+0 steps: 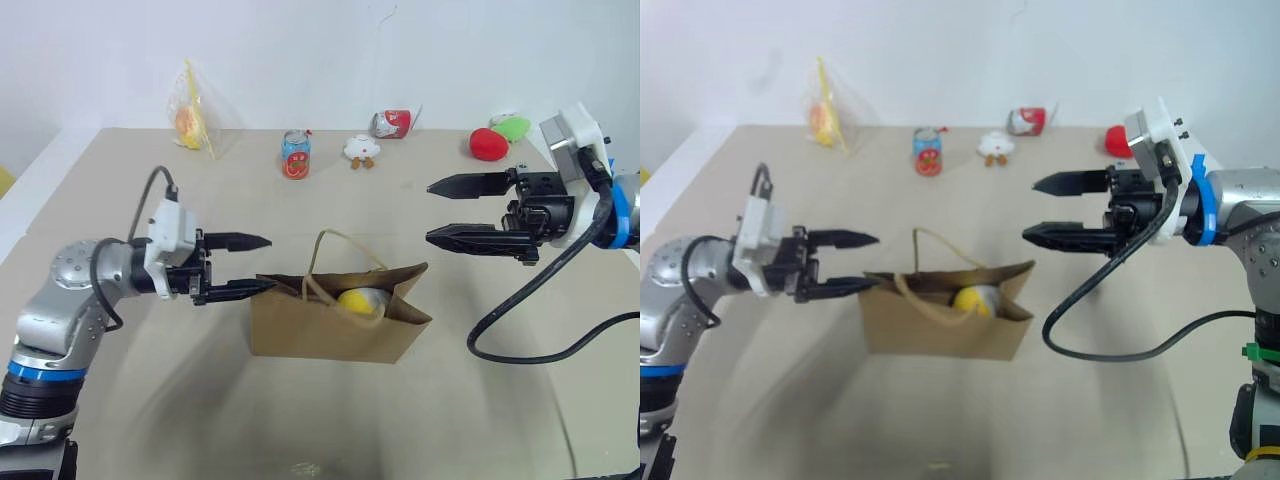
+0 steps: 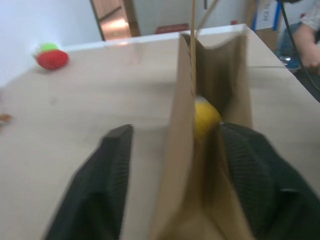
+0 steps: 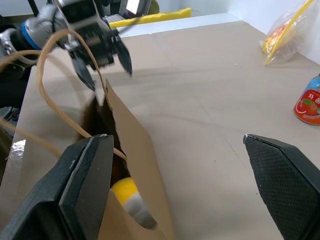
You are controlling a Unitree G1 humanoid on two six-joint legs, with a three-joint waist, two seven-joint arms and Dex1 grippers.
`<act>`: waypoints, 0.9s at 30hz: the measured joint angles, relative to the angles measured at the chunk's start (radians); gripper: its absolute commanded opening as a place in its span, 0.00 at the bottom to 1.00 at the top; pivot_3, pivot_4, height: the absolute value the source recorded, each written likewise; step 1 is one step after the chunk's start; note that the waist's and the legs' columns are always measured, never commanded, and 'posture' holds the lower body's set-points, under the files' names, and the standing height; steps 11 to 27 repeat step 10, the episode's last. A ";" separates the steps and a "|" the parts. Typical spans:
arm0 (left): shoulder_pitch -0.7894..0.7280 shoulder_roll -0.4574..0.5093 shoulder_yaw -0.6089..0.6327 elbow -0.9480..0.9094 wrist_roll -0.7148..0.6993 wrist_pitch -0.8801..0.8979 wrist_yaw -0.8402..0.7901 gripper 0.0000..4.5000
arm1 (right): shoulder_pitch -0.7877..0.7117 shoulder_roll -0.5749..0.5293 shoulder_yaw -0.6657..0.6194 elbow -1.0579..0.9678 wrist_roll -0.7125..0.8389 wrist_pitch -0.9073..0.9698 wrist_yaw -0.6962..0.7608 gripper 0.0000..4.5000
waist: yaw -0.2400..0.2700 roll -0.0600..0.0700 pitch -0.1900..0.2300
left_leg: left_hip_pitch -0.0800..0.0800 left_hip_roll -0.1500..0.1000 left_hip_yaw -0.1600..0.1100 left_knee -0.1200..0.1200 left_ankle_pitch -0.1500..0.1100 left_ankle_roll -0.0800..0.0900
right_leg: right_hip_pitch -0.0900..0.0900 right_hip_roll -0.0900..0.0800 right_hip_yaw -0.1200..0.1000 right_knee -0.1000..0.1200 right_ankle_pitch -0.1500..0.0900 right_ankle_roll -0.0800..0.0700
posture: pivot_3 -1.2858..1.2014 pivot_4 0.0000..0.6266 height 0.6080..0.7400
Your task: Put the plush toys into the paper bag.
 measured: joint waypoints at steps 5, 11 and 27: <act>-0.014 -0.005 0.100 -0.018 -0.089 0.132 0.184 0.98 | 0.039 0.000 -0.001 0.051 -0.044 -0.052 -0.010 1.00 | 0.000 0.000 0.000 | 0.000 0.000 0.000 0.000 0.000 0.000 | 0.000 0.000 0.000 0.000 0.000 0.000 | 0.52 0.24 1.00; -0.005 -0.004 0.124 0.194 0.138 0.046 0.376 0.98 | 0.145 0.035 0.000 0.255 -0.179 -0.232 -0.039 1.00 | 0.001 0.000 0.000 | 0.002 0.000 0.001 0.000 0.000 0.000 | 0.001 0.000 0.000 0.001 0.000 0.000 | 0.52 0.24 1.00; -0.005 -0.004 0.124 0.194 0.138 0.046 0.376 0.98 | 0.145 0.035 0.000 0.255 -0.179 -0.232 -0.039 1.00 | 0.001 0.000 0.000 | 0.002 0.000 0.001 0.000 0.000 0.000 | 0.001 0.000 0.000 0.001 0.000 0.000 | 0.52 0.24 1.00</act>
